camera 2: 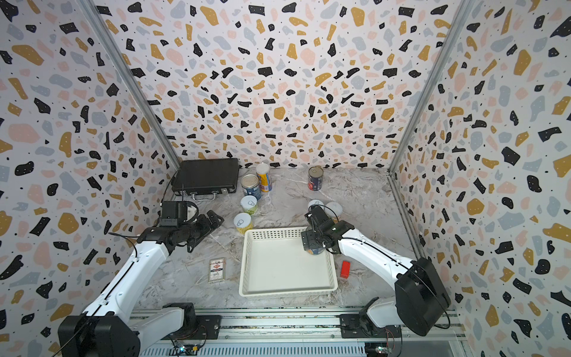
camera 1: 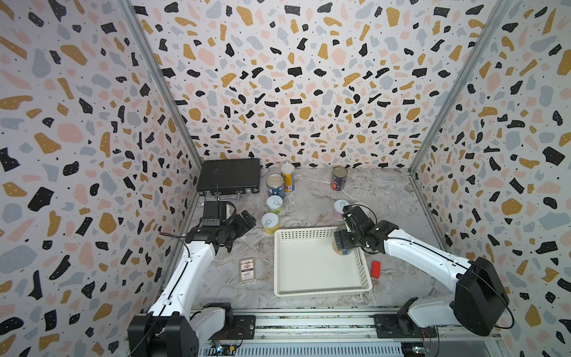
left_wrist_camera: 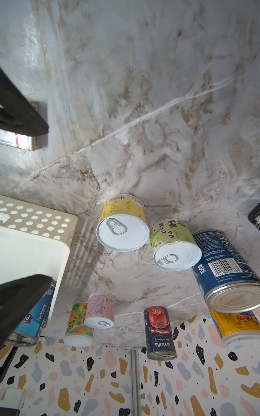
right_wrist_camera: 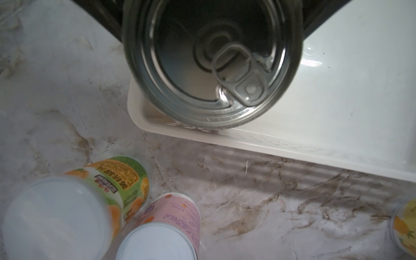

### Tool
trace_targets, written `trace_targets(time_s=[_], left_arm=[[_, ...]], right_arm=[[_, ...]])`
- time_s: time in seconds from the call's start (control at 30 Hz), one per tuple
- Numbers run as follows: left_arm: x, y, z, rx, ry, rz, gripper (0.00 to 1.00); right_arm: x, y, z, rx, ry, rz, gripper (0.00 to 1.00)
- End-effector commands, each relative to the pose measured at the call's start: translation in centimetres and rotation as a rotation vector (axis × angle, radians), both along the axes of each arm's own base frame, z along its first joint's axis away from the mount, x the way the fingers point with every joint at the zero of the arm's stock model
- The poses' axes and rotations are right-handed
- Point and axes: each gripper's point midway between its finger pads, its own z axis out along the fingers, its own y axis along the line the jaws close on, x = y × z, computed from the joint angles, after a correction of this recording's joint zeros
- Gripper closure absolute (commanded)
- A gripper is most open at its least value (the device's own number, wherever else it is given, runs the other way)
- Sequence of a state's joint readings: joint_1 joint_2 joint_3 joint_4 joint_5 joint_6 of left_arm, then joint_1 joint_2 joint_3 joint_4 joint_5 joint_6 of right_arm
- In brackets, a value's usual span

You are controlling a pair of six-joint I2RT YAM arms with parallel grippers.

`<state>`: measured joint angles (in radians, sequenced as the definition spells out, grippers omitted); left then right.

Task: Put the canned food in the basket
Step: Place the canned food in the basket.

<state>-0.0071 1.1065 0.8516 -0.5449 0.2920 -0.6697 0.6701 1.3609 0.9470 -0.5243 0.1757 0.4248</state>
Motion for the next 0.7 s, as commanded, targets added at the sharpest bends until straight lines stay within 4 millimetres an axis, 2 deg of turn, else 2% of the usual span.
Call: trace_targets(time_s=[0.0, 0.13, 0.27, 0.5, 0.67], left_arm=[[1.0, -0.3, 1.8, 0.008, -0.067, -0.016, 0.0], [1.6, -1.3, 2.2, 0.082, -0.087, -0.032, 0.0], [3.3, -3.6, 2.2, 0.207, -0.102, -0.053, 0.0], [9.4, -9.3, 1.4, 0.289, -0.088, -0.164, 0.0], [13.5, -10.6, 0.4, 0.402, -0.082, -0.211, 0.0]], right_arm=[[1.2, 0.5, 4.6, 0.075, -0.136, -0.01, 0.0], [1.0, 0.3, 5.7, 0.09, -0.17, -0.002, 0.0], [0.7, -0.2, 6.6, 0.102, -0.198, -0.009, 0.0], [0.4, 0.2, 7.0, 0.14, -0.19, -0.003, 0.0], [-0.3, 0.4, 8.1, 0.175, -0.171, 0.001, 0.0]])
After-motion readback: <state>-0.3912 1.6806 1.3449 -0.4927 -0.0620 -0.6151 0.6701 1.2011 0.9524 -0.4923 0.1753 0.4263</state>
